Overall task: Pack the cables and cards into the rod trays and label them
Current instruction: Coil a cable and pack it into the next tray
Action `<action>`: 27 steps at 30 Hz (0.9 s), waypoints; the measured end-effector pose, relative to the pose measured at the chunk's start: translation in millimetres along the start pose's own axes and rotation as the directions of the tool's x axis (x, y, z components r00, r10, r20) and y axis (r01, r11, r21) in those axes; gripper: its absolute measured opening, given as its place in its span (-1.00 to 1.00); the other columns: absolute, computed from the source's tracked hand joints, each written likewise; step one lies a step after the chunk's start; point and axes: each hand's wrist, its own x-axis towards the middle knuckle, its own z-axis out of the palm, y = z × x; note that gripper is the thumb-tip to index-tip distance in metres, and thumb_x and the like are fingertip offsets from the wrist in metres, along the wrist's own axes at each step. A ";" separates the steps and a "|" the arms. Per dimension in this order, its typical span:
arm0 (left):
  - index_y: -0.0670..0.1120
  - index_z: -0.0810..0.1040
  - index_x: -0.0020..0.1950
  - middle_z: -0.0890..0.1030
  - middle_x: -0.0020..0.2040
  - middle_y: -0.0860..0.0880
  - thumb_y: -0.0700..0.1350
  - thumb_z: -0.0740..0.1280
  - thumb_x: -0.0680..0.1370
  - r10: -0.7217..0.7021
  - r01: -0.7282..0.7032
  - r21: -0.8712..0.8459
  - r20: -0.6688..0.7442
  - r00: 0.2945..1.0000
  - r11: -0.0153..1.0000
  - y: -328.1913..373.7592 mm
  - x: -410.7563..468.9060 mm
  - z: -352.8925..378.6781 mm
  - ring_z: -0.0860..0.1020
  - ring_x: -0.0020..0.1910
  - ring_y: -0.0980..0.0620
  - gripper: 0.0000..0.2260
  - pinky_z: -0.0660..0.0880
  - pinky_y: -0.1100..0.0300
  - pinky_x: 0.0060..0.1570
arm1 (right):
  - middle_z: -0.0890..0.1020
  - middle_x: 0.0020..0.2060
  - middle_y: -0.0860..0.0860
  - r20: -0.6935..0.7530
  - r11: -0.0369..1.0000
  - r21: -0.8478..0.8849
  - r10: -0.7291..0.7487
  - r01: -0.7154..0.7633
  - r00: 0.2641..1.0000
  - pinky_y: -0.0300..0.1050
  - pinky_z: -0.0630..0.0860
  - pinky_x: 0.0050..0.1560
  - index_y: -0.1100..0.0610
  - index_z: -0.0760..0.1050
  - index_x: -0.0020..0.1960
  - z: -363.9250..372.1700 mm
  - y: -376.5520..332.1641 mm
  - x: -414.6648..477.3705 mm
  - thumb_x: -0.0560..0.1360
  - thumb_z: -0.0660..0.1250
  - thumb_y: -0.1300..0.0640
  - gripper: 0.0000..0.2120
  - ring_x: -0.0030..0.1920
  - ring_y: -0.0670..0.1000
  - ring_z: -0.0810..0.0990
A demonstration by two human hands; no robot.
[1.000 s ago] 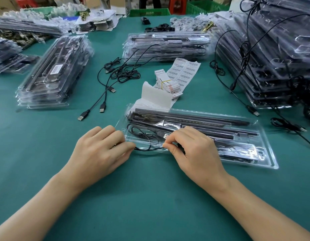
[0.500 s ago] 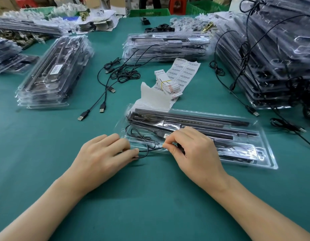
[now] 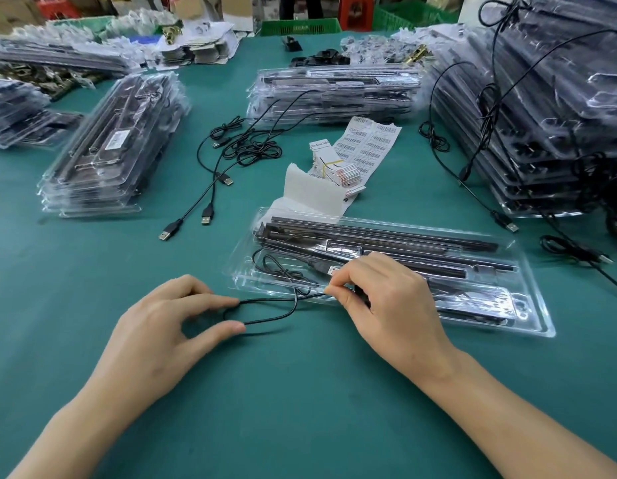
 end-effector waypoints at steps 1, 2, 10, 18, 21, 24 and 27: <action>0.30 0.68 0.02 0.55 -0.02 0.23 0.39 0.37 0.41 -0.005 0.005 -0.002 0.013 1.000 1.000 0.1 0.2 0.1 0.55 -0.04 0.21 -0.70 0.47 0.20 -0.13 | 0.59 -0.26 -0.10 -0.001 1.000 0.001 0.004 -0.004 1.000 -0.16 0.47 -0.20 0.11 0.59 -0.15 0.1 0.0 0.1 0.51 0.51 0.16 -0.88 -0.22 -0.12 0.42; 0.29 0.68 0.04 0.55 -0.02 0.23 0.41 0.39 0.41 -0.014 0.015 -0.006 0.023 1.000 1.000 0.0 0.9 0.4 0.55 -0.04 0.20 -0.68 0.48 0.18 -0.13 | 0.59 -0.26 -0.10 -0.003 1.000 0.002 0.007 -0.007 1.000 -0.18 0.46 -0.20 0.11 0.59 -0.15 0.1 0.1 0.3 0.51 0.51 0.16 -0.88 -0.21 -0.14 0.39; 0.28 0.65 -0.06 0.58 -0.02 0.22 0.26 0.48 0.35 -0.070 0.076 -0.109 0.056 0.996 0.991 2.8 6.0 -0.9 0.57 -0.03 0.18 -0.79 0.45 0.29 -0.07 | 0.58 -0.26 -0.11 -0.002 1.000 -0.003 0.003 -0.003 1.000 -0.19 0.45 -0.20 0.10 0.58 -0.16 0.4 0.3 -0.2 0.51 0.51 0.15 -0.88 -0.21 -0.16 0.36; 0.13 0.72 -0.08 0.67 -0.14 0.20 0.10 0.53 0.36 -0.118 0.067 -0.234 -0.214 0.970 0.970 20.3 6.0 5.9 0.61 -0.18 0.19 -0.83 0.38 0.46 -0.19 | 0.58 -0.27 -0.11 -0.006 1.000 -0.001 0.000 0.000 1.000 -0.14 0.47 -0.22 0.10 0.59 -0.16 0.8 0.5 0.0 0.51 0.51 0.16 -0.88 -0.22 -0.11 0.41; 0.11 0.72 -0.11 0.67 -0.18 0.21 0.09 0.55 0.35 -0.171 0.093 -0.281 -0.267 0.948 0.955 25.2 8.5 9.6 0.58 -0.25 0.20 -0.84 0.37 0.49 -0.20 | 0.58 -0.27 -0.11 -0.007 1.000 0.001 0.001 -0.001 1.000 -0.13 0.47 -0.22 0.11 0.58 -0.16 0.4 0.2 -0.3 0.50 0.51 0.17 -0.87 -0.22 -0.14 0.37; 0.12 0.71 -0.13 0.66 -0.21 0.23 0.09 0.59 0.35 -0.228 0.145 -0.278 -0.296 0.928 0.950 27.6 9.3 16.0 0.57 -0.28 0.22 -0.84 0.37 0.52 -0.20 | 0.58 -0.27 -0.11 -0.007 1.000 0.004 0.000 0.000 1.000 -0.09 0.49 -0.24 0.11 0.58 -0.16 0.2 0.0 -0.2 0.50 0.51 0.18 -0.87 -0.23 -0.11 0.40; 0.15 0.69 -0.17 0.64 -0.22 0.23 0.14 0.60 0.36 -0.303 0.215 -0.288 -0.306 0.903 0.933 28.9 11.5 25.9 0.58 -0.24 0.15 -0.83 0.43 0.40 -0.15 | 0.59 -0.27 -0.10 -0.005 1.000 0.002 -0.003 0.003 1.000 -0.08 0.49 -0.24 0.11 0.58 -0.16 0.6 -0.1 -0.3 0.51 0.51 0.18 -0.87 -0.23 -0.09 0.42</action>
